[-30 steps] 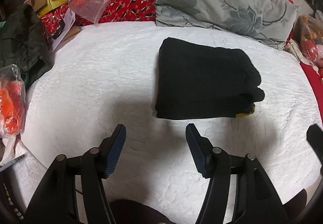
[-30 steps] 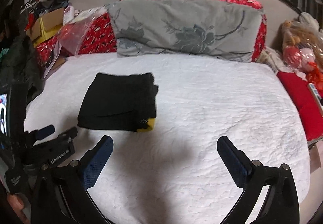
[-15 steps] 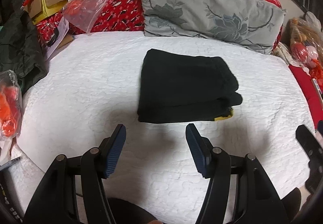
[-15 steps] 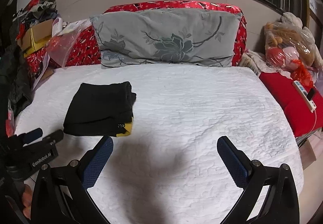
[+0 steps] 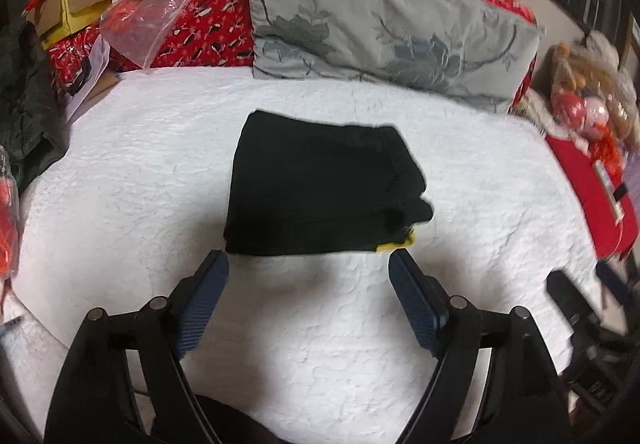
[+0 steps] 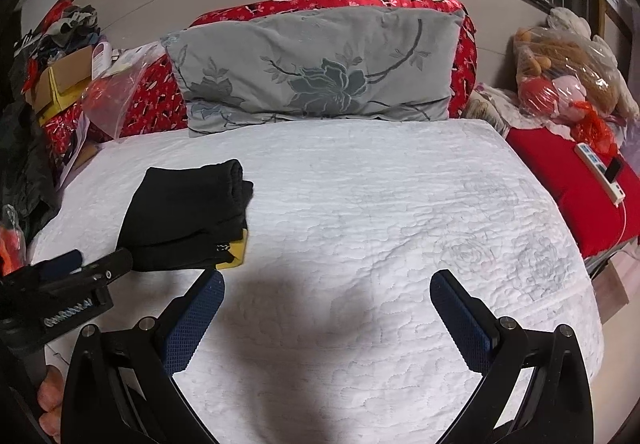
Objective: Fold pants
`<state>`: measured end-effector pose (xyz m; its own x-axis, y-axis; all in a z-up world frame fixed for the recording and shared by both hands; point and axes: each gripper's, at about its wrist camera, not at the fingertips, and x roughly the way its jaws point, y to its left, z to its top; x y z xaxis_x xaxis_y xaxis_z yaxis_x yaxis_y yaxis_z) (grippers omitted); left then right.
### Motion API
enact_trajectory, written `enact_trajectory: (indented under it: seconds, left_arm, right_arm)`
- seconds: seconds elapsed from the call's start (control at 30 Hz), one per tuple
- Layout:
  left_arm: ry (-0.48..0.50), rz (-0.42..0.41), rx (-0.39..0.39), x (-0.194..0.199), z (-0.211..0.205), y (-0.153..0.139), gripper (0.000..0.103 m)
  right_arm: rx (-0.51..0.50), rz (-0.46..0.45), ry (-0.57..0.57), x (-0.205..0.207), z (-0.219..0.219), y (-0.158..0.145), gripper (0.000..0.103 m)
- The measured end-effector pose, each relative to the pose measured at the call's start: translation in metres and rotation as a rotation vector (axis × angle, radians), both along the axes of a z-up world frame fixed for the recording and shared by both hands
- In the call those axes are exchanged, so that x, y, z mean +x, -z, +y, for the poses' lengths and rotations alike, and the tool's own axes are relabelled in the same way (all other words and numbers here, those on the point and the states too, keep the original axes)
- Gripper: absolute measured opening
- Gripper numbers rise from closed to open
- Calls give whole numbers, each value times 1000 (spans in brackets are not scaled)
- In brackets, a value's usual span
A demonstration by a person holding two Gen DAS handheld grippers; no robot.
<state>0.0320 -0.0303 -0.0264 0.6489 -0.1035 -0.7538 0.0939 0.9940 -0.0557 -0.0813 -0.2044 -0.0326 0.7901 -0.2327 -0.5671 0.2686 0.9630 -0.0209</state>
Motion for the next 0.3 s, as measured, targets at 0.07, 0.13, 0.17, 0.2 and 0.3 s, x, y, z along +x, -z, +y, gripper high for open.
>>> enact_trajectory:
  seconds: [0.07,0.13,0.17,0.2,0.3]
  left_arm:
    - [2,-6,-19,2,-2,-6,83]
    - [7,-19,-22,3,-4,-13,83]
    - [11,-22,-24,2,-6,-15,83]
    - [13,-24,-23,2,-7,-16,83]
    - [14,-44,14,0,-11,-17,83]
  right_arm:
    - [10,5,7,0,-3,2,103]
    - [19,12,12,0,-6,4,103]
    - [23,14,14,1,-7,5,103]
    - [27,14,16,1,-8,5,103]
    - [25,12,19,0,-9,4,103]
